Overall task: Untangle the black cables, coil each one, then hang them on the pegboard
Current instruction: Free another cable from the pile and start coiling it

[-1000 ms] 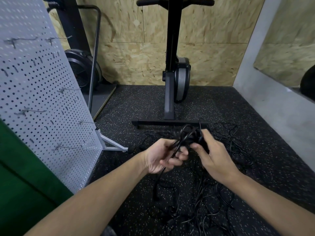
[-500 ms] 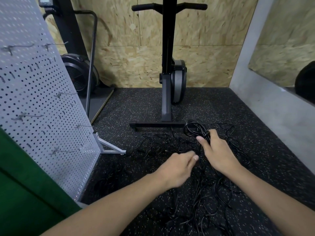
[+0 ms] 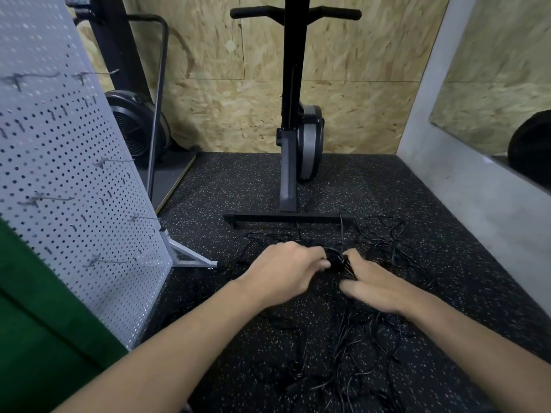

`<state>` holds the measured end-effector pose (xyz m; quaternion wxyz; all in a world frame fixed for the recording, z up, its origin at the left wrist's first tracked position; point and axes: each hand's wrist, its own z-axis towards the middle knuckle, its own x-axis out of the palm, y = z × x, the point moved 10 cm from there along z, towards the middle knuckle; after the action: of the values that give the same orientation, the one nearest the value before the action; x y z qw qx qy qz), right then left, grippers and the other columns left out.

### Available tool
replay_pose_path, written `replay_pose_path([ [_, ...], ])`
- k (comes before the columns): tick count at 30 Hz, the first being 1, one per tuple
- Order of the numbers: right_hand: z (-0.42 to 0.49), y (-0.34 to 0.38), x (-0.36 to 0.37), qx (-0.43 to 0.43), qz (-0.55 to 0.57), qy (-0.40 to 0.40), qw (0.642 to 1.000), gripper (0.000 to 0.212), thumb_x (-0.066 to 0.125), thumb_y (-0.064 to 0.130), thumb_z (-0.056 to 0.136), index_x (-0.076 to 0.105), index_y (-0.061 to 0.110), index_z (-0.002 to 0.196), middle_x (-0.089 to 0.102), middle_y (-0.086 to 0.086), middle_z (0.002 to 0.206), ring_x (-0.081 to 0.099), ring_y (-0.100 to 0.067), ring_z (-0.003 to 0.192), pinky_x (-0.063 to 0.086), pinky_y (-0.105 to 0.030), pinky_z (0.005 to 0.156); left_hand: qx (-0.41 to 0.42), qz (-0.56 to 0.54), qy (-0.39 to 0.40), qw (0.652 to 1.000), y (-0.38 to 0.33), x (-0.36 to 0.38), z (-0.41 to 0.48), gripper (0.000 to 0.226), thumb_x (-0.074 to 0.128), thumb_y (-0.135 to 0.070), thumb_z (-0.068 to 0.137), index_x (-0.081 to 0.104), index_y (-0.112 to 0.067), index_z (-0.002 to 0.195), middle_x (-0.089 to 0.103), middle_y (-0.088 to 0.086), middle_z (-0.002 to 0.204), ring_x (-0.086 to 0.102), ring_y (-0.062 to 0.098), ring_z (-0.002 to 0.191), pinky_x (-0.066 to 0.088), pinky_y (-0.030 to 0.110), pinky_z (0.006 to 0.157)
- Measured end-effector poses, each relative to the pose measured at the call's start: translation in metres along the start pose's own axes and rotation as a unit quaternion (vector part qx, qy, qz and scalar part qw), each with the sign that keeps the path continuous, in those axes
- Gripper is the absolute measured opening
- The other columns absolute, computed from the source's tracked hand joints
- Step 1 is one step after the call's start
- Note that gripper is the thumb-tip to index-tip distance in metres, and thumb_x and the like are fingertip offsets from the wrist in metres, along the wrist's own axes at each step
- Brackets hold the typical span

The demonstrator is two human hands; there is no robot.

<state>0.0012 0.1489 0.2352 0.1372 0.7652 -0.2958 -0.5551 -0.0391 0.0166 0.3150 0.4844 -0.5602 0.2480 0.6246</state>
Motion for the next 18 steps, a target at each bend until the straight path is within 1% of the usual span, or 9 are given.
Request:
replay_pose_path([
  [2,-0.002,0.011,0.015,-0.027,-0.07,0.033,0.997,0.041,0.06,0.03,0.094,0.037,0.021,0.126,0.057,-0.002,0.105,0.056,-0.015,0.084,0.048,-0.035,0.071,0.022,0.015,-0.025,0.999,-0.001,-0.005,0.0,0.03,0.044,-0.041,0.11,0.065,-0.02,0.108,0.074,-0.003,0.095,0.068,0.025,0.084,0.056,0.044,0.07],
  [4,-0.002,0.024,0.025,-0.07,-0.148,0.02,0.986,0.047,0.058,0.036,0.096,0.038,0.021,0.136,0.057,0.001,0.12,0.06,-0.015,0.099,0.054,-0.04,0.087,0.042,0.01,-0.053,0.998,-0.003,-0.009,0.002,0.029,0.048,-0.042,0.109,0.068,-0.021,0.107,0.073,-0.007,0.099,0.069,0.023,0.088,0.056,0.044,0.071],
  [6,-0.005,0.038,0.032,-0.114,-0.187,0.014,0.976,0.04,0.053,0.037,0.104,0.039,0.021,0.138,0.055,0.002,0.127,0.061,-0.018,0.109,0.052,-0.037,0.094,0.025,-0.025,-0.068,0.997,0.007,-0.012,0.007,0.028,0.057,-0.048,0.104,0.072,-0.025,0.101,0.073,-0.01,0.097,0.069,0.017,0.089,0.056,0.041,0.073],
  [9,-0.017,0.058,0.042,-0.187,-0.21,0.02,0.96,0.021,0.047,0.032,0.109,0.04,0.029,0.129,0.055,0.007,0.118,0.061,-0.014,0.104,0.05,-0.03,0.088,-0.052,-0.134,-0.025,0.989,0.037,-0.004,0.011,0.025,0.074,-0.053,0.09,0.079,-0.029,0.09,0.073,-0.014,0.081,0.065,0.002,0.078,0.053,0.032,0.072],
  [12,-0.026,0.074,0.042,-0.252,-0.213,-0.002,0.944,0.02,0.051,0.028,0.108,0.038,0.033,0.122,0.056,0.011,0.111,0.059,-0.008,0.097,0.049,-0.025,0.083,-0.109,-0.285,-0.001,0.952,0.062,0.002,0.01,0.023,0.087,-0.044,0.081,0.083,-0.021,0.08,0.073,-0.012,0.069,0.064,-0.002,0.067,0.047,0.017,0.066],
  [13,-0.027,0.077,0.038,-0.262,-0.202,-0.015,0.944,0.021,0.053,0.027,0.107,0.038,0.032,0.122,0.057,0.011,0.109,0.06,-0.008,0.096,0.05,-0.026,0.082,-0.123,-0.331,0.005,0.936,0.067,0.005,0.01,0.024,0.088,-0.041,0.081,0.082,-0.018,0.077,0.071,-0.01,0.065,0.061,-0.001,0.062,0.045,0.015,0.063],
  [15,-0.028,0.082,0.025,-0.266,-0.18,-0.044,0.946,0.023,0.054,0.032,0.106,0.042,0.027,0.125,0.062,0.011,0.108,0.063,-0.009,0.094,0.052,-0.028,0.082,-0.137,-0.398,0.013,0.907,0.075,0.012,0.009,0.025,0.085,-0.038,0.085,0.08,-0.015,0.076,0.067,-0.002,0.063,0.056,0.007,0.059,0.043,0.019,0.061],
  [16,-0.029,0.084,0.018,-0.264,-0.166,-0.062,0.948,0.025,0.052,0.039,0.106,0.045,0.025,0.124,0.064,0.012,0.106,0.065,-0.009,0.093,0.053,-0.029,0.08,-0.147,-0.429,0.013,0.891,0.079,0.017,0.009,0.026,0.083,-0.038,0.088,0.08,-0.015,0.077,0.067,0.004,0.065,0.056,0.013,0.062,0.043,0.023,0.062],
  [18,-0.032,0.085,0.003,-0.247,-0.137,-0.098,0.954,0.039,0.04,0.056,0.099,0.049,0.023,0.117,0.066,0.015,0.104,0.067,-0.008,0.089,0.055,-0.03,0.077,-0.162,-0.501,0.026,0.85,0.084,0.03,0.007,0.029,0.078,-0.038,0.093,0.079,-0.011,0.081,0.07,0.017,0.078,0.059,0.024,0.073,0.047,0.032,0.069],
])
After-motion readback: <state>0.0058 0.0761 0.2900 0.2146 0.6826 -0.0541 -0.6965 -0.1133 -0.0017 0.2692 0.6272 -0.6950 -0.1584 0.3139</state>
